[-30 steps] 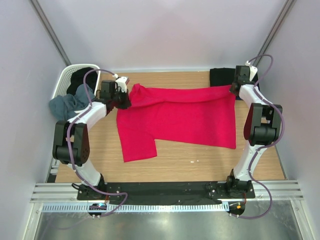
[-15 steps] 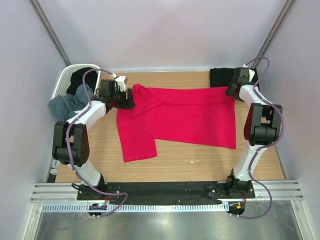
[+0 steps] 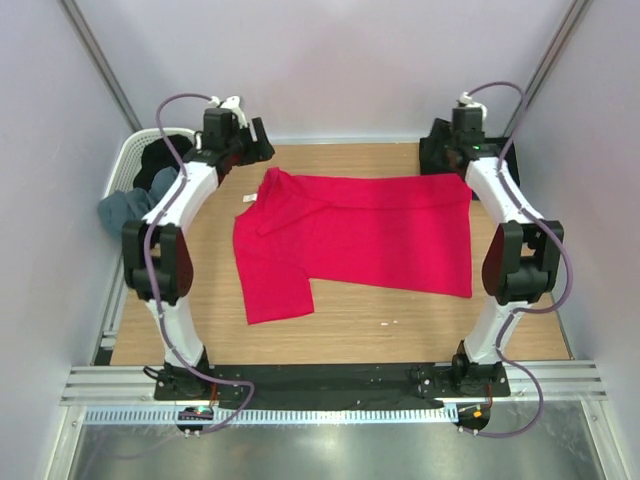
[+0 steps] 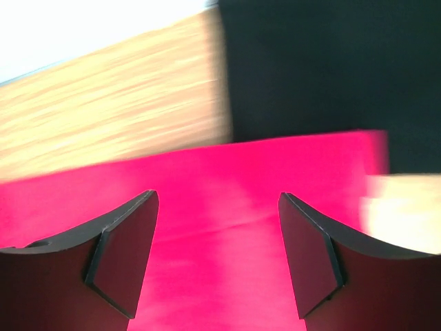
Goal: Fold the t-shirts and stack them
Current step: Fold the tshirt
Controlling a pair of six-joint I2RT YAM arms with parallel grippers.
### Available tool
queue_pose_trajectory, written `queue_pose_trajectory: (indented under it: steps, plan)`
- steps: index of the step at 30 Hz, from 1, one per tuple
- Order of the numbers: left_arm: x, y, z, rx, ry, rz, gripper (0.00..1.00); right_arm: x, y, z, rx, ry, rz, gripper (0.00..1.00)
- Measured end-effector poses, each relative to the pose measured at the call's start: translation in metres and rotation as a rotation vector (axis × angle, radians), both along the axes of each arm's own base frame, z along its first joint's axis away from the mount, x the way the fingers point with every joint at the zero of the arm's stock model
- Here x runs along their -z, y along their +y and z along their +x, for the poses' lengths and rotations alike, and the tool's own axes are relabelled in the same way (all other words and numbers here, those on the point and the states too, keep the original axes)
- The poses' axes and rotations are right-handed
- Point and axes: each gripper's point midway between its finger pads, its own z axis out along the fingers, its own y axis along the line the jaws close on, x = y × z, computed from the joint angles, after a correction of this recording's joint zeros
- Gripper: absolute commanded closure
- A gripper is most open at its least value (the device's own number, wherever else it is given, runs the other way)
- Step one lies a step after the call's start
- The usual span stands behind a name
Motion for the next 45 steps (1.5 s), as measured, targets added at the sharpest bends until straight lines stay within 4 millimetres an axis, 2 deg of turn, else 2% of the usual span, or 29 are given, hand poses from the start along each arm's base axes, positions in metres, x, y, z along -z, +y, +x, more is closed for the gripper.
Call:
queue_pose_trajectory:
  steps: [2,5,8,10,12,15,16,20,23,29,33,43,45]
  plan:
    - [0.017,-0.005,0.019,-0.017,0.026,0.000,0.30,-0.004,0.036,0.005,-0.067,-0.026,0.019,0.25]
    - [0.059,-0.012,0.034,-0.032,0.105,0.033,0.32,0.006,0.091,0.012,-0.162,-0.037,0.062,0.25]
    - [0.096,-0.019,0.036,-0.032,0.180,0.078,0.34,0.033,0.122,0.022,-0.207,-0.005,0.082,0.26]
    - [0.115,-0.023,0.034,-0.032,0.222,0.103,0.35,0.059,0.130,0.028,-0.214,0.038,0.088,0.26]
    - [0.129,-0.024,0.029,-0.029,0.257,0.126,0.38,0.085,0.131,0.029,-0.207,0.085,0.090,0.26]
    - [0.136,-0.023,0.026,-0.031,0.270,0.158,0.49,0.113,0.128,0.026,-0.192,0.145,0.092,0.27]
    - [0.137,-0.022,0.026,-0.036,0.270,0.164,0.53,0.118,0.127,0.026,-0.189,0.153,0.092,0.27]
    - [0.140,-0.015,0.028,-0.056,0.270,0.190,0.76,0.123,0.126,0.027,-0.179,0.158,0.094,0.28]
    - [0.142,-0.009,0.029,-0.071,0.267,0.211,0.85,0.123,0.125,0.028,-0.174,0.154,0.094,0.29]
    - [0.142,-0.003,0.031,-0.103,0.263,0.234,0.89,0.132,0.122,0.027,-0.156,0.167,0.083,0.29]
    - [0.145,0.005,0.031,-0.146,0.270,0.243,0.88,0.140,0.118,0.024,-0.142,0.184,0.067,0.29]
    - [0.181,0.045,0.023,-0.249,0.367,0.220,0.88,0.154,0.112,0.017,-0.123,0.215,0.046,0.29]
    - [0.184,0.049,0.021,-0.253,0.375,0.223,0.85,0.154,0.111,0.017,-0.122,0.216,0.044,0.29]
